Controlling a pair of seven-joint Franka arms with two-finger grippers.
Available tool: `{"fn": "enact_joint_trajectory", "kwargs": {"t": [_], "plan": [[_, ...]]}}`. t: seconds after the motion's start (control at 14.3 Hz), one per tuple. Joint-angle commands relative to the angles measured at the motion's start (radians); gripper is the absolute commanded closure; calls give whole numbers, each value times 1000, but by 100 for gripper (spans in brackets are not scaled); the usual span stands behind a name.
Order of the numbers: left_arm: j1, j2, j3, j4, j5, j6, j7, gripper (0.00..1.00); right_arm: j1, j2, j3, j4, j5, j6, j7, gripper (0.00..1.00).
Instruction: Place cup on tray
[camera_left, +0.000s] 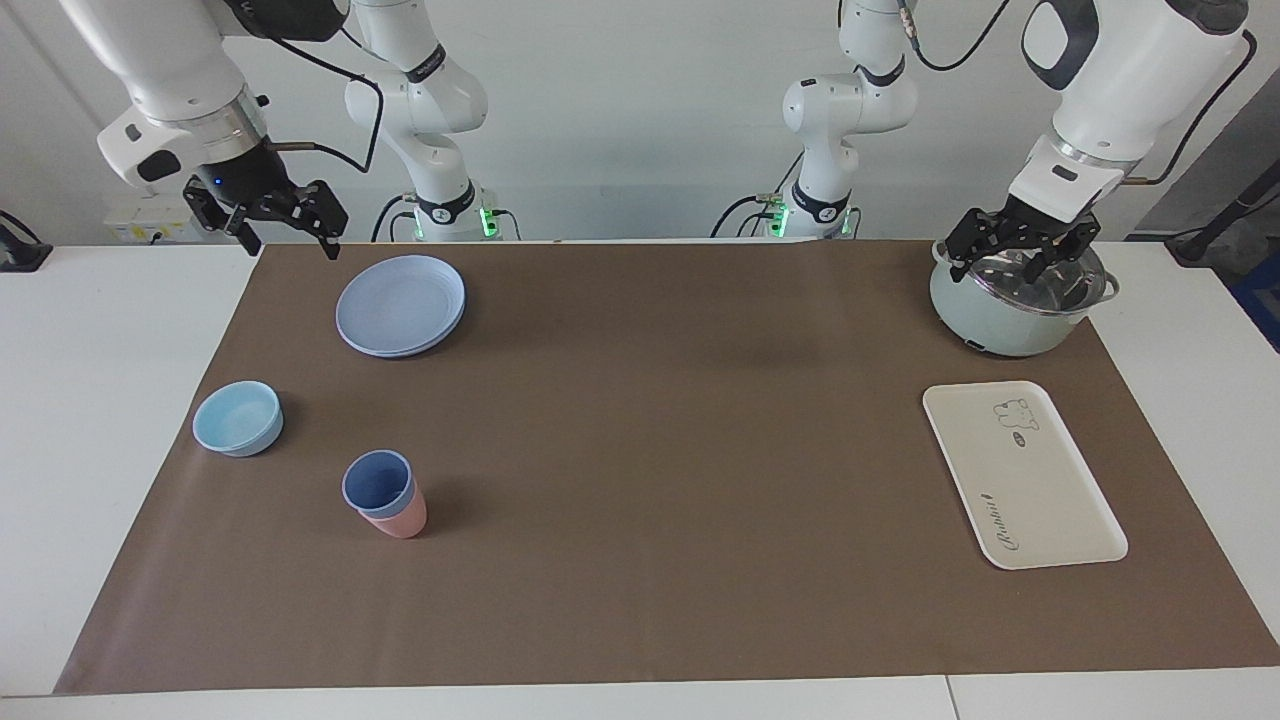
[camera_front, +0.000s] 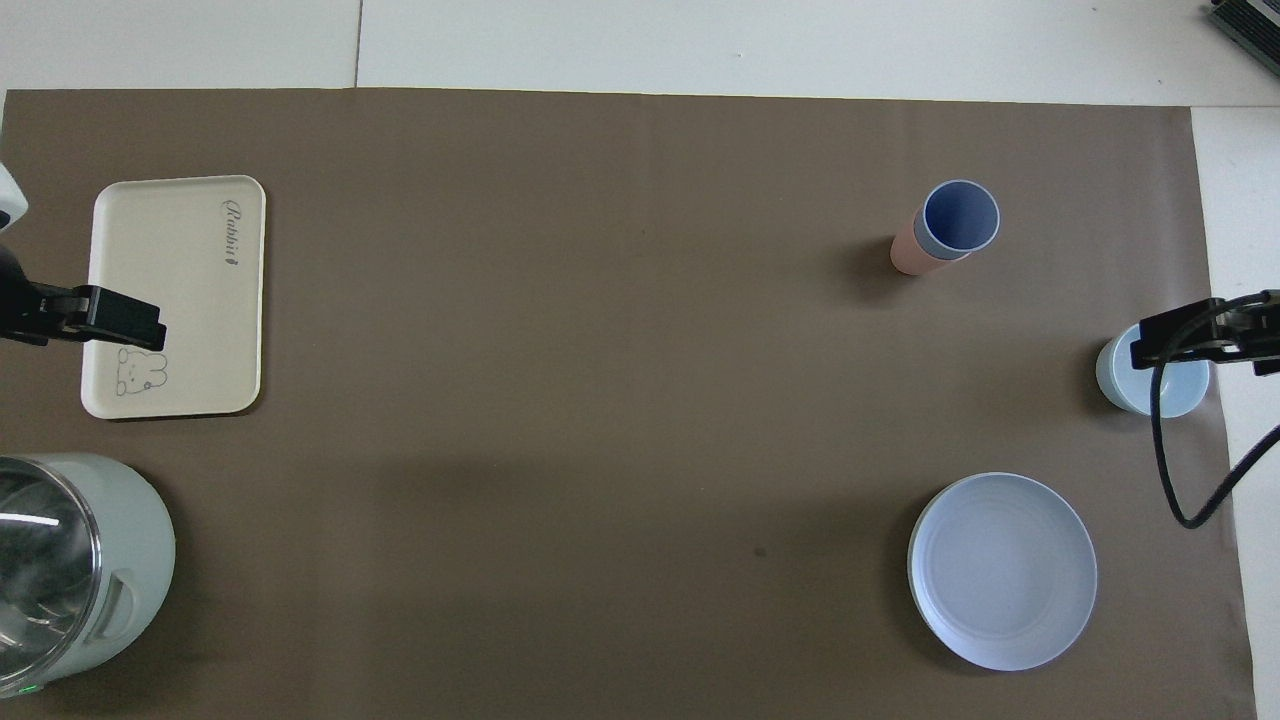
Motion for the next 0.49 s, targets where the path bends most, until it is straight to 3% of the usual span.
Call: {"fn": "enact_joint_trajectory", "kwargs": {"t": [0.0, 0.42], "plan": [[9, -15, -5, -6, -2, -8, 10, 0, -5, -17, 7, -11, -4, -6, -19, 0], [9, -15, -5, -6, -2, -7, 9, 0, -5, -17, 7, -13, -2, -6, -7, 0]]}}
